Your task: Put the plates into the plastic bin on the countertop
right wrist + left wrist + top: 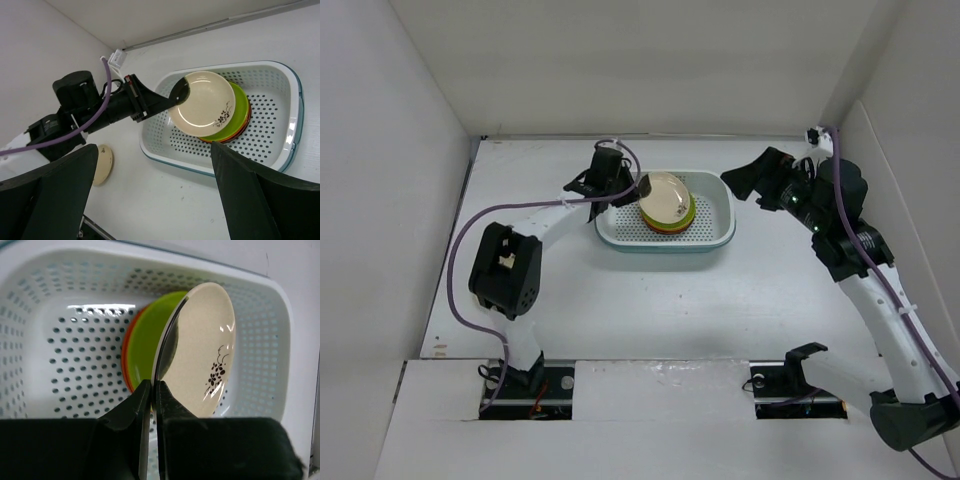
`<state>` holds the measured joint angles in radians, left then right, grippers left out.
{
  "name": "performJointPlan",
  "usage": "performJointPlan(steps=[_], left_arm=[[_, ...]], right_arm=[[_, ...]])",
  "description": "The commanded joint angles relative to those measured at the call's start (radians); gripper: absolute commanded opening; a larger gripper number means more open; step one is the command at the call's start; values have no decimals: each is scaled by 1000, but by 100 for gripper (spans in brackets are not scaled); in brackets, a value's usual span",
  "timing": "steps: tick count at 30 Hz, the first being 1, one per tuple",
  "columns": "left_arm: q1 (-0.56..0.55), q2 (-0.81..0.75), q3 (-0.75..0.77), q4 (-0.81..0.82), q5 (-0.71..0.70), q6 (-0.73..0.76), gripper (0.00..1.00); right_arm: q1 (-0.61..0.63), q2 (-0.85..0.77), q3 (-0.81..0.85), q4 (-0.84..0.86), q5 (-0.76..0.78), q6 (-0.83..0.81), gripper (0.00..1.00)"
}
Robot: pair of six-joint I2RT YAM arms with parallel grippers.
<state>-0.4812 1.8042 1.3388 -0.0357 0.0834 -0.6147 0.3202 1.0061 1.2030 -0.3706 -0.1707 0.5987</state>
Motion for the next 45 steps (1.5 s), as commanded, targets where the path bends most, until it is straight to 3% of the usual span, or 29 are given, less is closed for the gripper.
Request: performJointPlan(steps=[1, 6, 12, 14, 15, 18, 22, 23, 27, 29, 33, 35, 36, 37, 40, 45], left_arm=[[36, -5, 43, 142, 67, -14, 0], [36, 47, 105, 117, 90, 19, 0], [36, 49, 94, 115, 147, 9, 16], [36, 37, 94, 103, 147, 0, 29], [36, 20, 94, 103, 135, 0, 42], [36, -20, 53, 103, 134, 0, 49], [36, -116, 40, 71, 95, 9, 72], [36, -135, 31, 71, 95, 22, 98], [36, -213, 45, -25, -19, 35, 100], [36, -253, 72, -165, -163, 35, 100], [88, -356, 115, -397, -457, -51, 100], [160, -406, 83, -431, -476, -65, 100], [212, -440, 70, -443, -415, -56, 100], [342, -440, 60, -460, -371, -45, 100], [546, -485, 40, -538, -343, -14, 100], [690, -689, -137, -503, -385, 6, 100]], right_arm=[[-6, -35, 13, 21, -33, -7, 100], [-6, -35, 13, 12, -43, -17, 100], [-6, -35, 13, 12, -43, -17, 100], [-6, -35, 13, 12, -43, -17, 100], [-6, -35, 13, 12, -43, -17, 100], [-6, -26, 13, 12, -43, -17, 100], [-6, -6, 4, 30, -58, -26, 100], [-6, -6, -5, 30, -78, -27, 100], [48, 34, -16, 48, -78, -65, 100], [89, 43, -16, 58, -87, -94, 100], [284, 127, -48, 136, -15, -83, 100], [420, 216, -66, 221, 26, -44, 100], [454, 250, -66, 254, 27, -30, 100], [509, 287, -66, 294, 36, -10, 100], [585, 467, -42, 429, 5, 44, 100], [732, 883, 271, 455, -48, 44, 100]])
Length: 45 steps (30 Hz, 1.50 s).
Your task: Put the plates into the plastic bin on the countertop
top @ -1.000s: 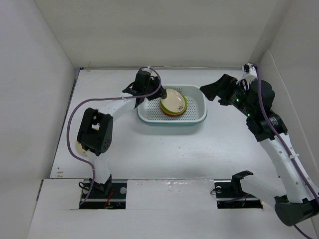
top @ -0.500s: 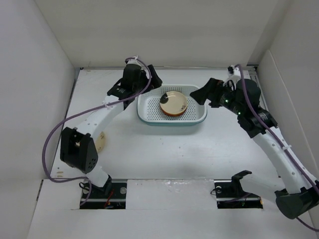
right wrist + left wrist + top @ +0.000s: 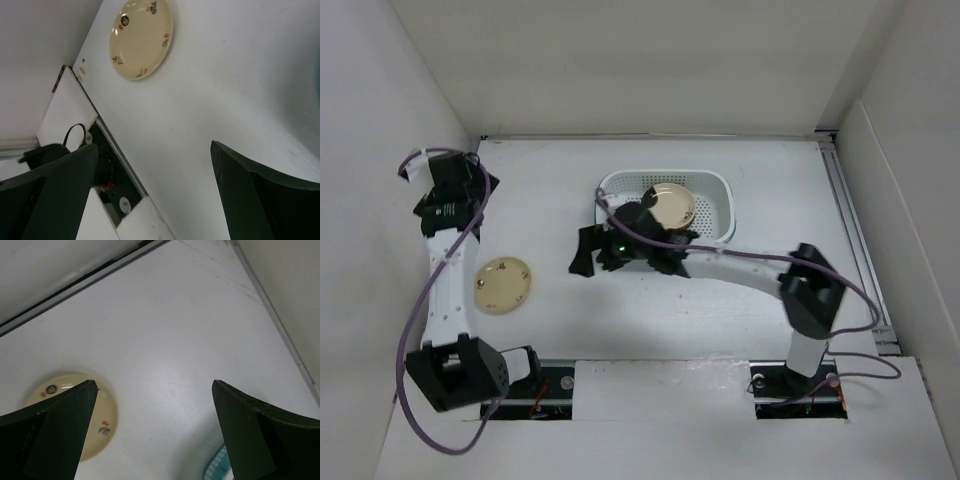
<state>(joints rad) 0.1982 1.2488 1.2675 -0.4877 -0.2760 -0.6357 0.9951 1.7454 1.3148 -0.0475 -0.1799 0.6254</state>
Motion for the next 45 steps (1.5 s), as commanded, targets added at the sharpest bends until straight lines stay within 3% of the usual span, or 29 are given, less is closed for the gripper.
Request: performJointPlan(steps=[1, 8, 13, 19, 22, 26, 29, 32, 37, 39, 41, 45], left_arm=[[10, -190, -85, -51, -76, 27, 100], [10, -428, -263, -66, -230, -79, 100], [10, -485, -295, -45, -219, -79, 100], [10, -515, -306, -34, -207, -59, 100], [10, -516, -306, -34, -184, -59, 100], [10, -525, -306, -25, -175, -59, 100], [10, -545, -315, -25, -166, -50, 100], [10, -555, -315, -15, -155, -50, 100], [10, -555, -315, -6, -137, -41, 100], [10, -555, -315, -6, -137, -41, 100], [10, -555, -315, -6, -127, -32, 100], [10, -555, -315, -6, -127, -32, 100]], right_arm=[[57, 199, 208, 132, -55, 37, 100], [70, 574, 575, 123, -130, 105, 96], [70, 758, 803, 43, -119, 135, 93], [70, 849, 853, 31, -69, 201, 89], [70, 881, 888, -2, -33, 226, 82], [70, 916, 933, -35, -33, 246, 58], [70, 931, 966, -70, -33, 246, 46], [70, 965, 1029, -112, -78, 246, 42], [60, 984, 1071, -137, -110, 246, 26], [60, 984, 1071, -137, -119, 246, 18], [60, 974, 1071, -146, -119, 246, 3], [60, 889, 967, -117, -109, 246, 0]])
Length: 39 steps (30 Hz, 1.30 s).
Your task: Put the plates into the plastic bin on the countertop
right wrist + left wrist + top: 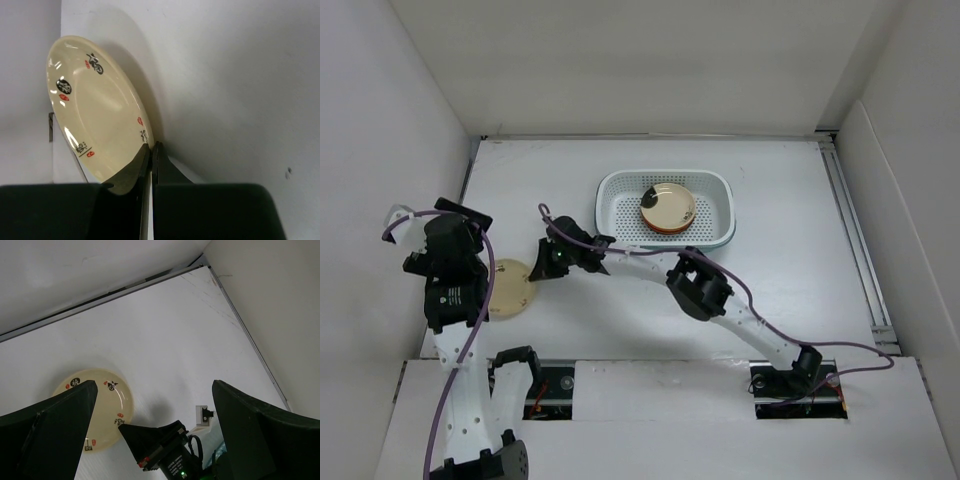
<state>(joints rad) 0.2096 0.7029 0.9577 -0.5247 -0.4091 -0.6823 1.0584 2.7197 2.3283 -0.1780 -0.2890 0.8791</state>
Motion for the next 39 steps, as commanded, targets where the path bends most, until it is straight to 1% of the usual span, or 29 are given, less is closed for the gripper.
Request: performJointPlan(steps=[1, 3, 4, 9, 12, 16, 18, 19, 20, 22, 24, 27, 29, 30, 33, 39], left_arm=[[-1, -10, -5, 31, 16, 15, 100], [-1, -10, -5, 40, 29, 15, 100], [-1, -10, -5, 40, 29, 24, 100], [-1, -10, -14, 68, 72, 53, 100], [-1, -10, -23, 78, 104, 63, 100], [-1, 0, -24, 100, 150, 81, 100], [-1, 9, -34, 115, 185, 101, 100], [-10, 20, -43, 133, 237, 112, 100], [-21, 36, -43, 144, 265, 121, 100], [-30, 55, -53, 166, 314, 142, 100], [-30, 87, -53, 182, 384, 170, 100], [-39, 132, -62, 195, 467, 194, 100], [-39, 155, -62, 218, 510, 204, 100], [-39, 174, -77, 230, 573, 213, 100], [-39, 234, -89, 252, 688, 222, 100], [-39, 268, -99, 261, 716, 231, 100]], right_arm=[[-3, -147, -75, 14, 20, -8, 0], [-3, -210, -142, 29, 56, -8, 0], [-3, -271, -159, 29, 65, -8, 0], [-24, -445, -271, 52, 76, -29, 0], [-75, -541, -340, 52, 76, -52, 0], [-162, -662, -457, 52, 108, -71, 0], [-245, -739, -546, 52, 108, -81, 0], [-276, -764, -576, 52, 108, -94, 0], [-338, -788, -604, 52, 117, -103, 0], [-405, -851, -679, 40, 117, -121, 0], [-489, -880, -733, 20, 106, -144, 0], [-572, -932, -799, -4, 117, -172, 0], [-606, -933, -836, -5, 117, -183, 0], [-623, -933, -851, -5, 117, -183, 0], [-679, -933, -915, 11, 90, -192, 0], [-712, -924, -954, 31, 80, -192, 0]])
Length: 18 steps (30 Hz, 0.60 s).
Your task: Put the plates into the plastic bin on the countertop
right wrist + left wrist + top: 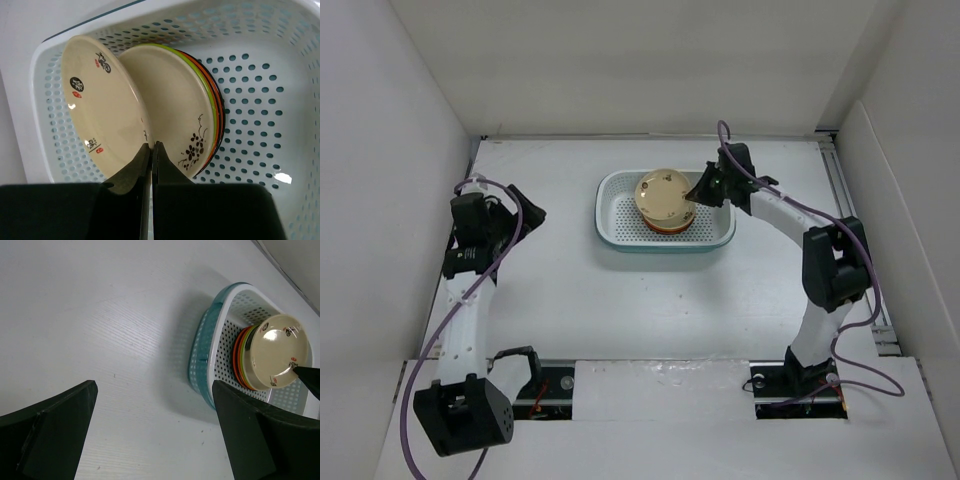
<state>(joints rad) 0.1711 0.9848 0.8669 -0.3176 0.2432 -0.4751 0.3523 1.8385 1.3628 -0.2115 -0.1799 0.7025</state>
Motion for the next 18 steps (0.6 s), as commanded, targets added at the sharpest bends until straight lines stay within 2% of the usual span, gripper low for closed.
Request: performJointPlan(steps=[1, 4, 5, 7, 8, 10, 12, 14, 15, 18], left_arm=[[-1, -14, -8, 54, 64, 24, 100], [-1, -14, -8, 54, 74, 24, 100], [-1, -14, -8, 54, 74, 24, 100], [-1, -14, -8, 54, 74, 24, 100], [-1, -14, -8, 54, 74, 24, 100], [-1, -14, -8, 54, 74, 33, 100], [-1, -14, -8, 54, 62, 33, 100], [-1, -14, 4, 39, 32, 33, 100], [-1, -3, 4, 29, 7, 33, 100], [-1, -3, 24, 11, -18, 33, 100]], right_arm=[[-6, -42, 3, 64, -29, -15, 0], [-15, -42, -7, 75, -18, -15, 1], [-15, -42, -7, 75, -18, -15, 14], [-15, -42, -7, 75, -29, -15, 32], [-15, -42, -7, 75, -29, -15, 57], [-4, -65, -27, 75, -15, -15, 69], [-4, -103, -37, 75, 13, -15, 88], [-4, -154, -48, 60, 32, -15, 91], [7, -174, -48, 49, 45, -26, 100], [17, -260, -59, -17, 132, -49, 100]])
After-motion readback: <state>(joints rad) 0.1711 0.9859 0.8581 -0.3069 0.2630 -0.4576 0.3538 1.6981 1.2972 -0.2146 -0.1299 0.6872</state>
